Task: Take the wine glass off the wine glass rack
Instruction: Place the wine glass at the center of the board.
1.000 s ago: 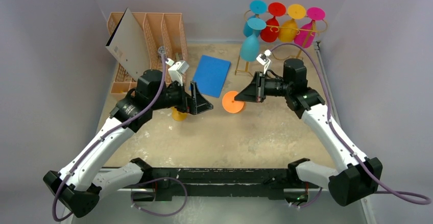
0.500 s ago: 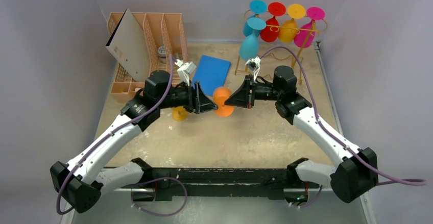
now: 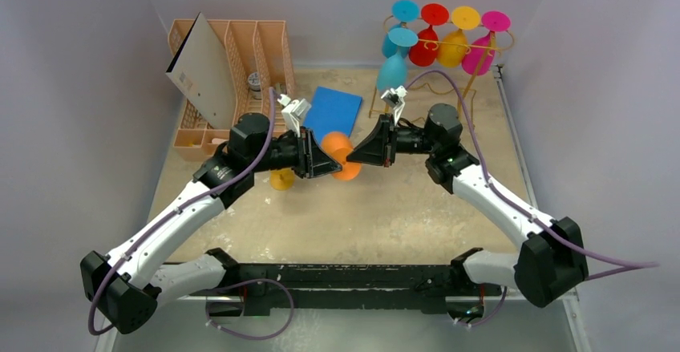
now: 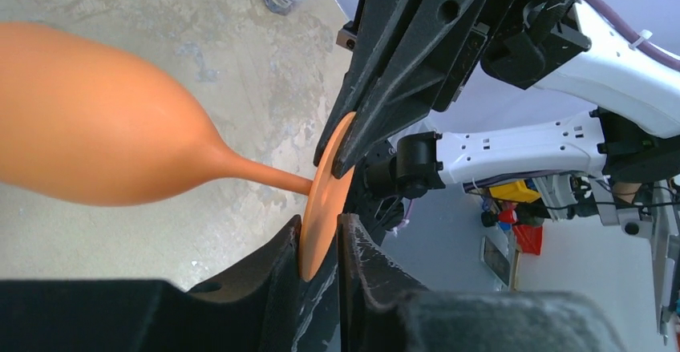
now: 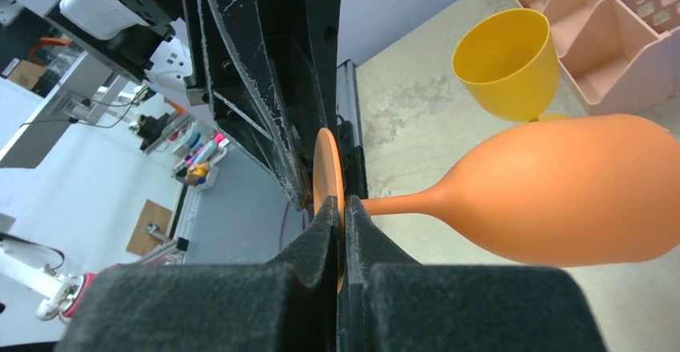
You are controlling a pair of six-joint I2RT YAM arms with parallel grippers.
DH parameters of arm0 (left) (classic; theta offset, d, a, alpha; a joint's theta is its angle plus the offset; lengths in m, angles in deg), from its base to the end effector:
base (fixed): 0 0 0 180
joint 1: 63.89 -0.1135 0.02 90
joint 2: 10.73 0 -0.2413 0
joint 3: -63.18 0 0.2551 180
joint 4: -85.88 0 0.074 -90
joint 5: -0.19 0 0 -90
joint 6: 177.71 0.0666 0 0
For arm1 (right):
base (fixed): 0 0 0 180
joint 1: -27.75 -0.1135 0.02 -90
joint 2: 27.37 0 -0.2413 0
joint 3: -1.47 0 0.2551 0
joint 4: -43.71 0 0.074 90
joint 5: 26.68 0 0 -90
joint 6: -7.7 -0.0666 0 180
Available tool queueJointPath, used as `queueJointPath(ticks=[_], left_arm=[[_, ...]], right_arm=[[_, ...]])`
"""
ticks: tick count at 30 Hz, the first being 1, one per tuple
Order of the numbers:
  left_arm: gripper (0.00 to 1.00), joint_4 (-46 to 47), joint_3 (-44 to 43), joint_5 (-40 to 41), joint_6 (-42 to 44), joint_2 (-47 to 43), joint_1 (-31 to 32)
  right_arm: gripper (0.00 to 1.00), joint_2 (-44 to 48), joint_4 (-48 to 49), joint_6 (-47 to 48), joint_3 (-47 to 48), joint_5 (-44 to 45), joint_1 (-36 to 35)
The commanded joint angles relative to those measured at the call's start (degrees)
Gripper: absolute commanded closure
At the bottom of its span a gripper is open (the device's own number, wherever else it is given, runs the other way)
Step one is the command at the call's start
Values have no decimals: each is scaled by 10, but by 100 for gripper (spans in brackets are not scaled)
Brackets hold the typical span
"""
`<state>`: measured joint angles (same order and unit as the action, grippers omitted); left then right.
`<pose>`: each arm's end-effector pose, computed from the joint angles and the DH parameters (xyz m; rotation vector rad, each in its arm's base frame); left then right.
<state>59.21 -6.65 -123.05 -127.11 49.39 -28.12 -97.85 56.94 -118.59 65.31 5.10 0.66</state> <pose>0.2020 -0.1905 0.3279 0.3846 2.0455 -1.3986 0.2423 0.1875 0.3240 -0.8035 1.5502 1.5745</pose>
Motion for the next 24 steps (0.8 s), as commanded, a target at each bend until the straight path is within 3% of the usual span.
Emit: queueJointPath(ticks=[1, 10, 15, 18, 24], left_arm=[[85, 38, 1, 12, 4, -13, 2], [100, 39, 14, 63, 4, -55, 2], [100, 43, 6, 58, 4, -49, 2], [88, 45, 2, 59, 2, -46, 2], [86, 50, 5, 59, 0, -48, 2]], right_arm=[[100, -19, 117, -51, -3, -31, -5], [100, -27, 144, -52, -8, -39, -6], [100, -27, 140, -46, -3, -47, -6], [100, -28, 144, -44, -2, -51, -6], [100, -31, 148, -46, -3, -49, -7]])
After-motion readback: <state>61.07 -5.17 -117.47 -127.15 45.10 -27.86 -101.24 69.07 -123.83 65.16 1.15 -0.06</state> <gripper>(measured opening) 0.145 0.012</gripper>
